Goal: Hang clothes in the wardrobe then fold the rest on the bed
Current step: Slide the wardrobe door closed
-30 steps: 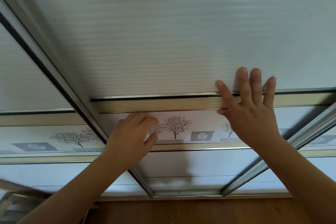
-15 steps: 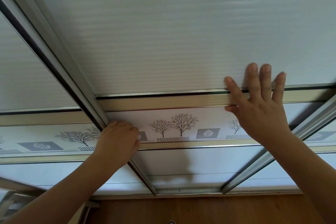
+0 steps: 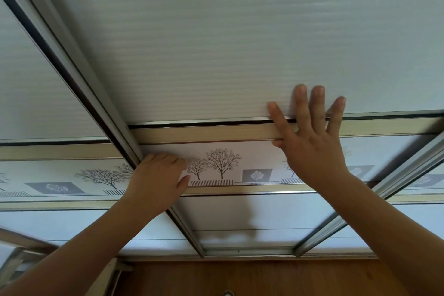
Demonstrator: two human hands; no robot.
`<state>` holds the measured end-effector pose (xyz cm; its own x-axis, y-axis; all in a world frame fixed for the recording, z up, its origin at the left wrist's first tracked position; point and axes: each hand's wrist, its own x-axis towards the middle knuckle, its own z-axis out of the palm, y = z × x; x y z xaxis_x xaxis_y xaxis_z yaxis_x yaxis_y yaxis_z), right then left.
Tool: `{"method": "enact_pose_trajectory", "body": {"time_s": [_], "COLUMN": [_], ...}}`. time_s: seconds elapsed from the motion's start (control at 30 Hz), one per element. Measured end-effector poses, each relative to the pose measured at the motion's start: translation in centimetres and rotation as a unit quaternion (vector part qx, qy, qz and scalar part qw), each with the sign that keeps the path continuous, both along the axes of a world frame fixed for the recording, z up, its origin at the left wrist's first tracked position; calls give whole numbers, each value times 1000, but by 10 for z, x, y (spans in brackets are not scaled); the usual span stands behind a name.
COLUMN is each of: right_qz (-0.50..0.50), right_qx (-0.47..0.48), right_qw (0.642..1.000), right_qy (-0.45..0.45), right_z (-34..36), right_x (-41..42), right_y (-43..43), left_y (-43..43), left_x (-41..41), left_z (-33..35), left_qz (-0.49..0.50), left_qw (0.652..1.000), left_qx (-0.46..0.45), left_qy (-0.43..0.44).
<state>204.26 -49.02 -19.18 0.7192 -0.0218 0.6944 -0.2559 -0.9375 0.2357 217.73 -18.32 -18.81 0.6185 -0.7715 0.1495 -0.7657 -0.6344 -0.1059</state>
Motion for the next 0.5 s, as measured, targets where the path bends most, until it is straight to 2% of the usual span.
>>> {"method": "enact_pose_trajectory", "body": {"time_s": [0.23,0.4,0.5], "right_qz": [17,98,101], "right_qx": [-21,-29,-19], "right_qw": [999,994,994], "right_qy": [-20,-27,-46], "right_z": [4,13,19], "right_x": [16,12,9], "right_y": [41,45,43], "left_y": [2,5,10], "left_x": [0,3,7], "left_z": [3,4,2], "left_qz": [-15,-20,-1], "left_qw": [1000,1000,1000], "left_qx": [-19,-21,-8], "left_qy": [11,12,6]}}
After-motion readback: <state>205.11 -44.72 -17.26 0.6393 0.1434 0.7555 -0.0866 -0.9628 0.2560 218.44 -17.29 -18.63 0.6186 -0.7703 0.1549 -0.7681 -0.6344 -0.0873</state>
